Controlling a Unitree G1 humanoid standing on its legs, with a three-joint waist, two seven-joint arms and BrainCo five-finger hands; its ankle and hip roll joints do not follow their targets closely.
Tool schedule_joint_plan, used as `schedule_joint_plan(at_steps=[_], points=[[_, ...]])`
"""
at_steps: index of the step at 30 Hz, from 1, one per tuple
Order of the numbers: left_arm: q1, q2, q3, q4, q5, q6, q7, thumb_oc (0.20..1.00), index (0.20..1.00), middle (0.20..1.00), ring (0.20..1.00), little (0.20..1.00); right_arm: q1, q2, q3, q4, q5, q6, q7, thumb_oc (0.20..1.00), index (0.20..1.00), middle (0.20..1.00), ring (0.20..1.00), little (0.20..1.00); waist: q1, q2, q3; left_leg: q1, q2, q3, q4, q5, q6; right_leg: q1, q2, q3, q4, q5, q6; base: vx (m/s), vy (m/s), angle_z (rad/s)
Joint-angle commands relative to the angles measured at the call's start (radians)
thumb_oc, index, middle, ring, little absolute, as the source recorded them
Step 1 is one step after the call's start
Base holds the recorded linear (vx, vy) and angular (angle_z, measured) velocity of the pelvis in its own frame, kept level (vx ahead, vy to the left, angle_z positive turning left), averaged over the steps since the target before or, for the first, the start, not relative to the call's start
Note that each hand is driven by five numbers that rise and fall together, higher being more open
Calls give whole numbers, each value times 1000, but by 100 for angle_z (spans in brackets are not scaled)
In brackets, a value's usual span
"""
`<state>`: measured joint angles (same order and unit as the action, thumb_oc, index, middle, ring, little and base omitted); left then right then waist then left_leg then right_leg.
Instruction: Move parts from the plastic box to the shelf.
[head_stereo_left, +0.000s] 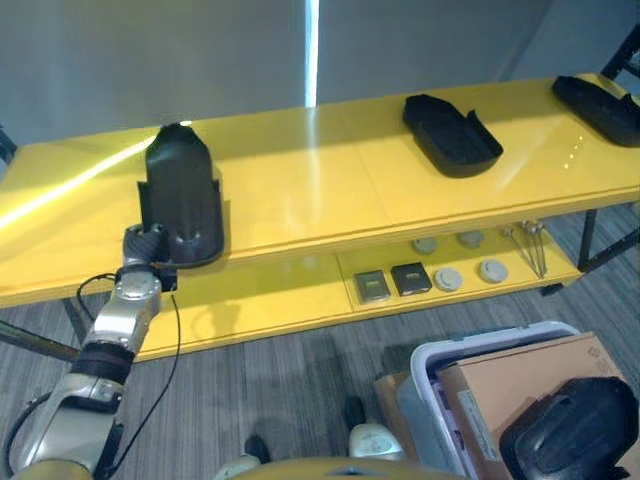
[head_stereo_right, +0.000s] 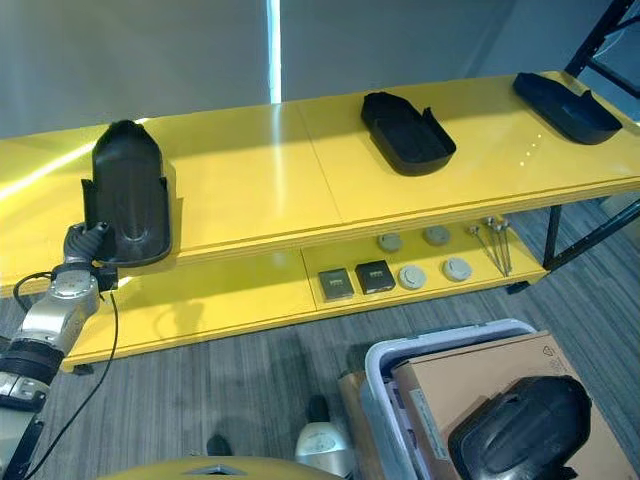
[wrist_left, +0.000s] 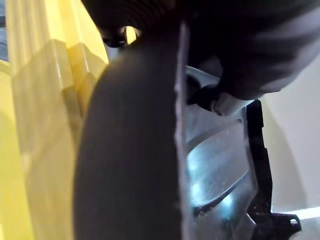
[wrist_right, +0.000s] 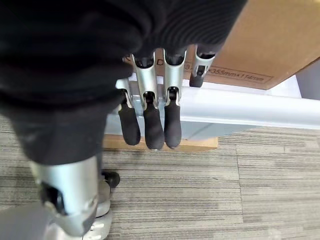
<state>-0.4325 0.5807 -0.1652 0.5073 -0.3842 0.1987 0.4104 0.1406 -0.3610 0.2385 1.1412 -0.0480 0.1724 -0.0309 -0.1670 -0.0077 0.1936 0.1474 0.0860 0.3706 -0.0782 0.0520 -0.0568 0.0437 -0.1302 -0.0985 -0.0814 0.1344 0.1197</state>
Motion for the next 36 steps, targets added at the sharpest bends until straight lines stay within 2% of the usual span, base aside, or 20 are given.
schedule_joint_plan(at_steps=[1,4,10,15,19,26,32,36], points=[[-189,36,-9,52,74,-46,-4,200,200,200,200,200,15,-15,49,-13,-42,20,10,1000,1000,1000,1000,1000,-11,14,-37,-73,66,14,157,-133,14,-52,-3,-3,106,-118,54,57,8,-5],[-263,38,-38,118,56,-5,-12,200,200,200,200,200,14,-24,69,-28,-28,30,18,1000,1000,1000,1000,1000,-21,10,-35,-93,73,23,168,-135,12,-71,2,2,116,-125,53,19,-4,-4],[-361,47,-76,222,81,28,-2,200,200,200,200,200,4,-35,90,-27,-11,30,40,1000,1000,1000,1000,1000,-34,0,-23,-124,82,28,195,-139,10,-93,8,10,136,-139,46,9,-25,-2],[-463,52,-113,336,-2,68,26,200,200,200,200,200,-28,-46,134,-17,25,21,50,1000,1000,1000,1000,1000,-46,-11,7,-172,96,23,236,-145,5,-120,20,24,147,-151,35,-34,-37,-1],[-461,47,-113,372,0,79,25,200,200,200,200,200,-29,-44,139,-21,33,25,49,1000,1000,1000,1000,1000,-48,-14,10,-169,98,23,242,-146,5,-109,24,25,139,-152,32,37,-28,-5],[-442,32,-113,430,50,114,-32,200,200,200,200,200,0,-29,146,-30,13,41,51,1000,1000,1000,1000,1000,-53,-23,-7,-148,107,33,245,-143,-2,-73,29,25,119,-152,31,73,-33,-2],[-438,23,-129,459,134,108,-34,200,200,200,200,200,9,-23,147,-5,9,35,53,1000,1000,1000,1000,1000,-56,-22,-22,-132,110,44,242,-140,-5,-52,31,27,112,-155,31,56,-20,-3],[-456,31,-147,484,130,119,-23,200,200,200,200,200,18,-21,149,5,9,36,51,1000,1000,1000,1000,1000,-67,-19,-33,-120,112,57,235,-138,-6,-42,31,33,106,-156,31,64,-4,-8]])
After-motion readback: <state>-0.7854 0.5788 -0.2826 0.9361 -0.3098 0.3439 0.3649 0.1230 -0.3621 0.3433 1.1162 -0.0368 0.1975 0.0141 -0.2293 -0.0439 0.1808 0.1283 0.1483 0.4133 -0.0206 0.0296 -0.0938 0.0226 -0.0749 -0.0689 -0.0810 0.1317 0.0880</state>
